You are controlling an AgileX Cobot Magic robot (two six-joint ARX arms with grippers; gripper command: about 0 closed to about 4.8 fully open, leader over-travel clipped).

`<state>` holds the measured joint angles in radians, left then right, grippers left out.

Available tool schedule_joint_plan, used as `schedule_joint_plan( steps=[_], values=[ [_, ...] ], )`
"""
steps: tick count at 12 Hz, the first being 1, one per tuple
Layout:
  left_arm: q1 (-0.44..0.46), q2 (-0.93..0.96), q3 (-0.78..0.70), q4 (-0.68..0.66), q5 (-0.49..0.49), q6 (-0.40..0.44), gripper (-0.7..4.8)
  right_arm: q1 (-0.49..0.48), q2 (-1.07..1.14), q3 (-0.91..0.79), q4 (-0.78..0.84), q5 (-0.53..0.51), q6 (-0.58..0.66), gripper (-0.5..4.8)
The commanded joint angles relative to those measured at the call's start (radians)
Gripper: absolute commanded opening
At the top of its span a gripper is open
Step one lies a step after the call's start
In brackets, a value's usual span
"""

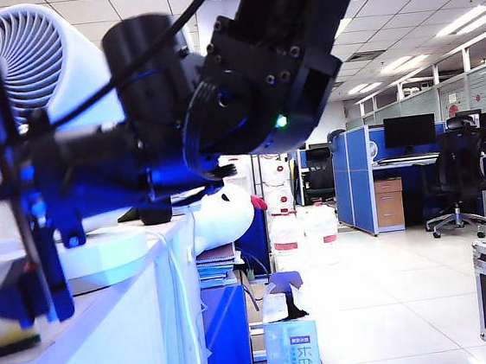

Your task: Open the drawer, place the cleaning sponge inside, then close the drawer.

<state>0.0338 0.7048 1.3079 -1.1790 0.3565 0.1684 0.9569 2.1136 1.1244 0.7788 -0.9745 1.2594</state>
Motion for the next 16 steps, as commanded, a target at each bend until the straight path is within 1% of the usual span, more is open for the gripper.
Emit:
schedule_joint_plan(
  steps=[1,2,3,4,5,6,7,8,9,10,11,12,13,14,15,16],
  values=[
    [0.0,0.0,0.003,0.007,0.003,0.008,-0.05,-0.028,-0.004,0.001,0.11,-0.059,0.151,3.44],
    [0.0,0.0,0.003,0.007,0.003,0.008,-0.05,-0.047,-0.004,0.001,0.224,-0.096,0.198,0.36],
    [0.0,0.0,0.003,0.007,0.003,0.008,-0.05,-0.06,-0.005,0.001,0.312,-0.103,0.224,-0.02],
    [0.0,0.0,0.003,0.008,0.003,0.008,-0.05,-0.08,-0.014,0.0,0.408,-0.092,0.267,-0.05],
    [0.0,0.0,0.003,0.013,0.003,0.008,-0.05,-0.095,-0.041,0.0,0.384,-0.09,0.238,-0.05],
    [0.0,0.0,0.003,0.013,0.003,0.008,-0.05,-0.097,-0.064,0.0,0.302,-0.086,0.174,-0.05],
    [0.0,0.0,0.003,0.013,0.003,0.008,-0.05,-0.097,-0.104,0.0,0.144,-0.019,0.035,-0.05],
    [0.0,0.0,0.003,0.013,0.003,0.008,-0.05,-0.098,-0.154,0.0,-0.018,0.072,-0.115,-0.05],
    [0.0,0.0,0.003,0.013,0.003,0.008,-0.05,-0.099,-0.233,0.0,-0.251,0.172,-0.346,-0.05],
    [0.0,0.0,0.003,0.013,0.003,0.008,-0.05,-0.079,-0.31,-0.001,-0.447,0.261,-0.632,-0.05],
    [0.0,0.0,0.003,0.013,0.003,0.008,-0.05,-0.053,-0.352,-0.002,-0.516,0.304,-0.832,-0.05],
    [0.0,0.0,0.003,0.013,0.003,0.008,-0.05,-0.021,-0.357,-0.002,-0.529,0.332,-0.928,-0.05],
    [0.0,0.0,0.003,0.013,0.003,0.008,-0.05,-0.007,-0.348,-0.002,-0.576,0.369,-0.929,-0.05],
    [0.001,0.0,0.003,0.013,0.003,0.008,-0.05,0.029,-0.329,-0.002,-0.769,0.491,-1.021,-0.05],
    [0.001,0.0,0.003,0.012,0.003,0.008,-0.05,0.04,-0.325,-0.002,-0.807,0.536,-1.055,-0.05],
    [0.001,0.0,0.003,0.005,0.003,0.008,-0.05,0.048,-0.321,-0.002,-0.829,0.559,-1.054,-0.05]
  ],
)
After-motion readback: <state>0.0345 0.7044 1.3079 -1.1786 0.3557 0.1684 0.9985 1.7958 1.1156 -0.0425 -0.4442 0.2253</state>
